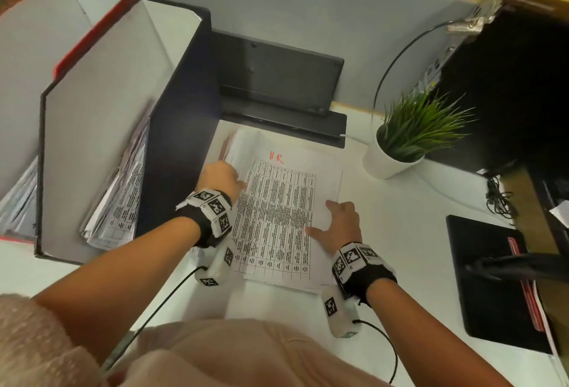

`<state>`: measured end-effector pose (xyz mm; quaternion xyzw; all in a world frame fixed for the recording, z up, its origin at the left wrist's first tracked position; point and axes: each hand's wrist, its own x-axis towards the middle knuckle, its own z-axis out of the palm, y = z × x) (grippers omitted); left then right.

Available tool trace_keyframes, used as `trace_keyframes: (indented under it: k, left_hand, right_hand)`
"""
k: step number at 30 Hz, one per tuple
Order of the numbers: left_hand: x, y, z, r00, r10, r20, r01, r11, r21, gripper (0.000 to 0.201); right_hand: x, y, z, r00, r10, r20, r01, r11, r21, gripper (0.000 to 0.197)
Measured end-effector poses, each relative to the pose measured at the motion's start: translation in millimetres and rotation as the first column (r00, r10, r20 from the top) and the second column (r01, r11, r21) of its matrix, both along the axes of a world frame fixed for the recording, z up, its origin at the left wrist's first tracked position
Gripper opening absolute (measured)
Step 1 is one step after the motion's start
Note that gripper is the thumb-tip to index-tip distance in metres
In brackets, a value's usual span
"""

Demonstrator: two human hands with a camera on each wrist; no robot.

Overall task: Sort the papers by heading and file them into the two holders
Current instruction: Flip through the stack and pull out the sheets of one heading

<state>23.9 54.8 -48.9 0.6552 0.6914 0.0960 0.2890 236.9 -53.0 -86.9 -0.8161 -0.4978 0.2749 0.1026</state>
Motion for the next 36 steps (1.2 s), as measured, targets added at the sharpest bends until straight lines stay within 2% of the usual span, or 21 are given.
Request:
trace_keyframes:
  k: [2,4,7,10,12,15,18,19,21,22,24,29,32,36]
  left_hand:
    - [-0.7,-6.0,-1.8,0.992,-0.058,0.108,0.047,0.994,0.102,0.011]
    - [-0.2,-13.0,-3.5,0.958,-0.076,0.276,0.024,0.982,0.189,0.02]
    - [-1.8,-16.5,-6.0,0.907,0.027,0.42,-0.089,0.988,0.129,0.024]
    - [-6.6,-12.1,-8.6,0.874,0.09,0.477,-0.122,0.992,0.036,0.018]
    - [-9.1,-7.9,-9.3,0.867,0.104,0.487,-0.114,0.993,-0.008,0.021]
    - [-9.1,-2.1,-7.7,0.876,0.12,0.468,-0.112,0.993,-0.045,0.03]
    - [-8.3,10.9,-7.3,0.886,0.208,0.414,-0.232,0.973,0.009,0.026]
    - [-8.0,14.6,-6.4,0.876,0.252,0.411,-0.269,0.963,-0.017,0.022]
    - [-7.8,21.5,-5.1,0.876,0.306,0.374,-0.278,0.952,-0.128,0.014]
    - [-7.7,23.7,-3.1,0.893,0.311,0.326,-0.264,0.947,-0.182,0.019]
    - [-8.0,26.7,-0.6,0.923,0.291,0.251,-0.239,0.946,-0.219,0.028]
    - [-2.7,25.3,3.1,0.98,0.192,0.042,-0.186,0.975,-0.122,0.025]
    - [0.5,23.0,4.3,0.986,0.163,-0.043,-0.167,0.979,-0.116,0.014]
    - [-2.4,23.4,0.0,0.988,0.148,-0.049,-0.153,0.983,-0.106,0.017]
  right_hand:
    - [-0.3,2.1,-0.9,0.994,-0.038,-0.106,0.045,0.997,0.064,0.086]
    - [0.9,4.2,-0.9,0.956,-0.099,-0.278,0.126,0.989,0.083,0.095]
    - [7.4,8.0,0.3,0.897,-0.2,-0.393,0.24,0.969,0.056,0.1]
    - [16.3,10.5,5.5,0.788,-0.316,-0.528,0.387,0.922,0.027,0.084]
    - [18.7,9.1,9.8,0.725,-0.332,-0.603,0.416,0.909,-0.001,0.056]
    - [17.9,3.4,12.9,0.654,-0.327,-0.682,0.457,0.89,0.011,0.013]
    - [18.4,-0.1,9.5,0.594,-0.293,-0.749,0.493,0.868,0.051,0.024]
    - [18.1,-1.3,9.3,0.583,-0.285,-0.761,0.501,0.863,0.06,0.03]
    - [18.4,-3.3,7.1,0.603,-0.242,-0.76,0.486,0.867,0.109,0.037]
    - [18.3,-3.9,6.3,0.635,-0.217,-0.741,0.463,0.875,0.141,0.039]
    - [17.4,-5.3,4.8,0.685,-0.18,-0.706,0.432,0.881,0.194,0.043]
    - [16.4,-4.2,-4.1,0.635,-0.228,-0.738,0.483,0.863,0.149,0.038]
    - [15.7,-4.5,-7.0,0.611,-0.242,-0.754,0.497,0.859,0.127,0.038]
    - [15.0,-5.6,-4.1,0.555,-0.23,-0.8,0.517,0.848,0.115,0.044]
